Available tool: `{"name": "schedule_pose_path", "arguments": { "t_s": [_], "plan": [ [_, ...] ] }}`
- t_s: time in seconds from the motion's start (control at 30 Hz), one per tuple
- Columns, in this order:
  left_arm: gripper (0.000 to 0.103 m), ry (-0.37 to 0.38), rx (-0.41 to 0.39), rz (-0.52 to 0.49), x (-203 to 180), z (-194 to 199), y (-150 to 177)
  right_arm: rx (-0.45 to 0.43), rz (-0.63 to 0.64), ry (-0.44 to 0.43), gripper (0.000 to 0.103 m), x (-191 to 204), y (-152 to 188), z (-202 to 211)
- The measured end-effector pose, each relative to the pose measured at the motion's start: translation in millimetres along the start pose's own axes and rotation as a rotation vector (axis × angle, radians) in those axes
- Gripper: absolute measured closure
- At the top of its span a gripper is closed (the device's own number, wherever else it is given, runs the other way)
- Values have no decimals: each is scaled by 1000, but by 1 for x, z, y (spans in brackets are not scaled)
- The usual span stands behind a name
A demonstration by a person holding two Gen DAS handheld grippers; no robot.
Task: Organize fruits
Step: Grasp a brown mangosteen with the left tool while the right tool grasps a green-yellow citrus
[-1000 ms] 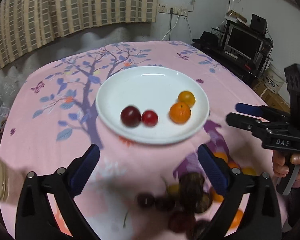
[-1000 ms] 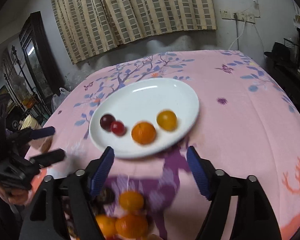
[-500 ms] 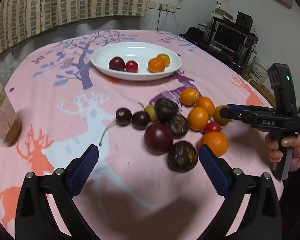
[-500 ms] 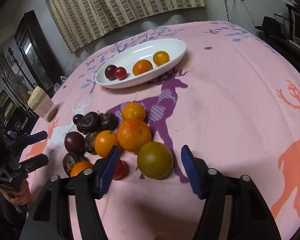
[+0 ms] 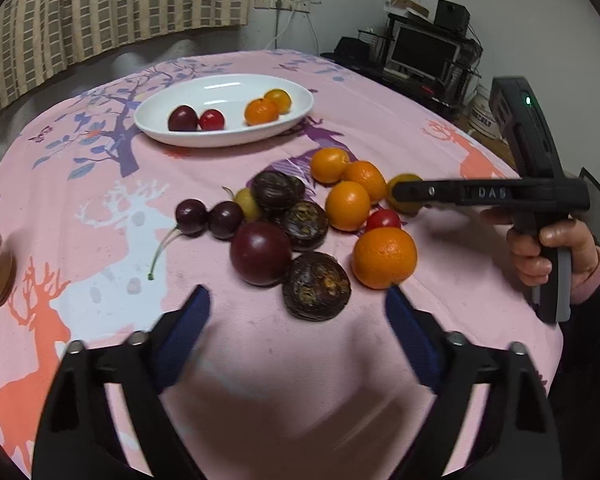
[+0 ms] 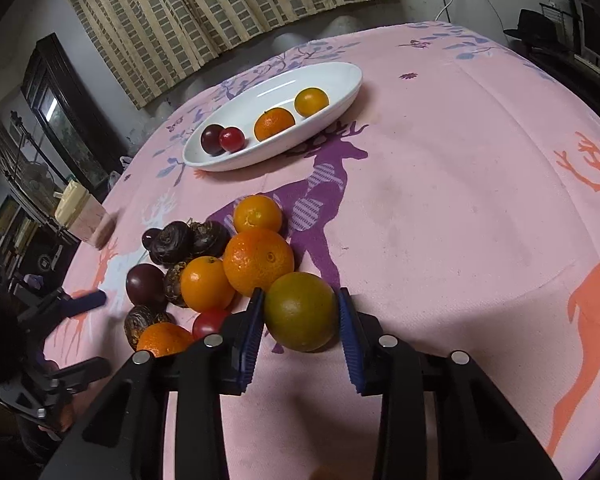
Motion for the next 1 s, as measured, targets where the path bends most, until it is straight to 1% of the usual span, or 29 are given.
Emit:
{"name": "schedule_pose_path", "arguments": {
  "t_s": [0.03,0.1,0.2,0.37,0.47,0.6,0.77,0.83,0.9,0.97,1.0],
  "plan": [
    [33,7,16,-3,-2,-4,1,-5,-7,-10,66,-1,-1,1],
    [45,10,42,-12,-5,-12,4,-9,-17,-15,66,-2,-1,2],
    [52,9,66,-15,-7,-20,6,-10,-32,-23,66,-4,-2,2],
    [52,11,85,-1,-9,-28,3,-12,-31,-26,66,-5,-2,2],
    [53,-5,98,-5,-10,-34,1,-17,-24,-29,66,-4,-2,3],
    [60,-26,99,-7,-10,-37,0,-23,-24,-27,66,-5,-3,4],
    [61,-28,99,-7,-8,-34,0,-31,-19,-35,66,-3,-2,7],
    [61,-19,89,1,-6,-27,-2,-43,-11,-42,66,-1,-4,10],
    [61,11,74,11,-3,-18,-8,-47,8,-75,66,6,-8,14],
    [61,17,50,3,2,-8,-22,-59,42,-95,66,14,-19,20],
    [61,13,29,-2,7,-2,-35,-74,64,-94,66,18,-29,23]
  ]
}}
Point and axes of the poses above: each gripper's, at about its wrist camera, not at the fingertips, and z roughly against the way its jaws point, x to its left, y to its underside, the point moved 7 cm from there along -z, roughly the way its jaws point, and after that the axes turned 2 degrees about y, right-handed, at the moved point
